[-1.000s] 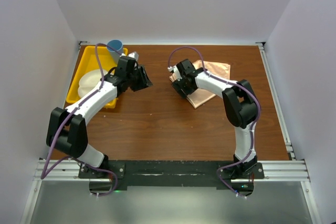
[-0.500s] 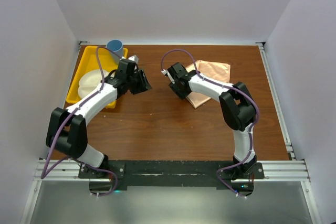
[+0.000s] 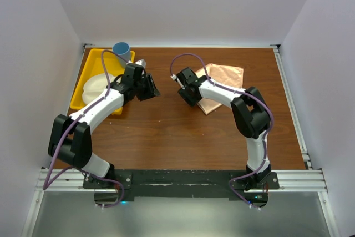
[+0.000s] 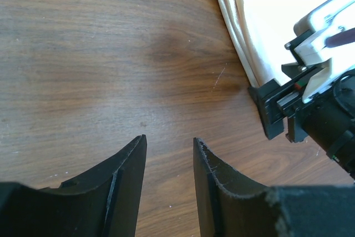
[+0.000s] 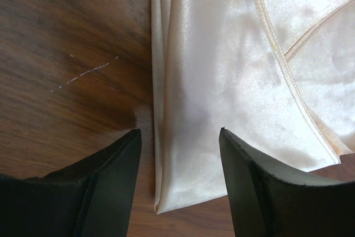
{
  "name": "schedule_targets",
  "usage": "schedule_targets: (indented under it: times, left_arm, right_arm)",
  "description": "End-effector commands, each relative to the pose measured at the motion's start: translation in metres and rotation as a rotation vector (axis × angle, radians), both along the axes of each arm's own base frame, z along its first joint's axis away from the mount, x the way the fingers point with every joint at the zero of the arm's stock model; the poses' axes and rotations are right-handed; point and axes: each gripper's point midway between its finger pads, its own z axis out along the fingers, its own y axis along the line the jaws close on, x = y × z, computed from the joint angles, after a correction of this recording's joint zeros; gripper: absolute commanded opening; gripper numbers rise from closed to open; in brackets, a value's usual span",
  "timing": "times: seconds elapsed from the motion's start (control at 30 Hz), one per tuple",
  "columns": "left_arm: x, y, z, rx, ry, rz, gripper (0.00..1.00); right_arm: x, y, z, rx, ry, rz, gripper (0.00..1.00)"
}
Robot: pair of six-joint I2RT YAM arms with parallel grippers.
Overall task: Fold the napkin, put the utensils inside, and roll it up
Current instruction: Roll the napkin with the utensil
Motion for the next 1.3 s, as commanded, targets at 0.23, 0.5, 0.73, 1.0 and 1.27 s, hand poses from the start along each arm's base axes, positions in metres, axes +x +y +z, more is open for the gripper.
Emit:
schedule_targets:
  times: [0.23,0.5,0.73,1.0,1.27]
  left_arm:
    - [0.006,0.011,0.014,0.013,-0.062,0.044,0.45]
    - [0.006,0.013,0.015,0.014,-0.065,0.049,0.46]
    - [0.006,0.016,0.011,0.018,-0.057,0.047,0.46]
    - [0.005,0.009,-0.002,-0.008,-0.021,0.029,0.47]
    - [0.018,-0.045,-0.016,-0.273,0.078,-0.037,0.52]
  right_arm:
    - [0.012,-0.012,-0.018,-0.105,-0.062,-0.009,0.63]
    - [0.003,-0.008,-0.041,0.011,0.053,-0.016,0.57]
    - [-0.019,-0.001,-0.066,0.159,0.258,-0.008,0.52]
    - [-0.037,-0.001,-0.086,0.239,0.392,-0.033,0.22]
    - [-0.055,0.018,-0.083,0.371,0.482,-0.036,0.06]
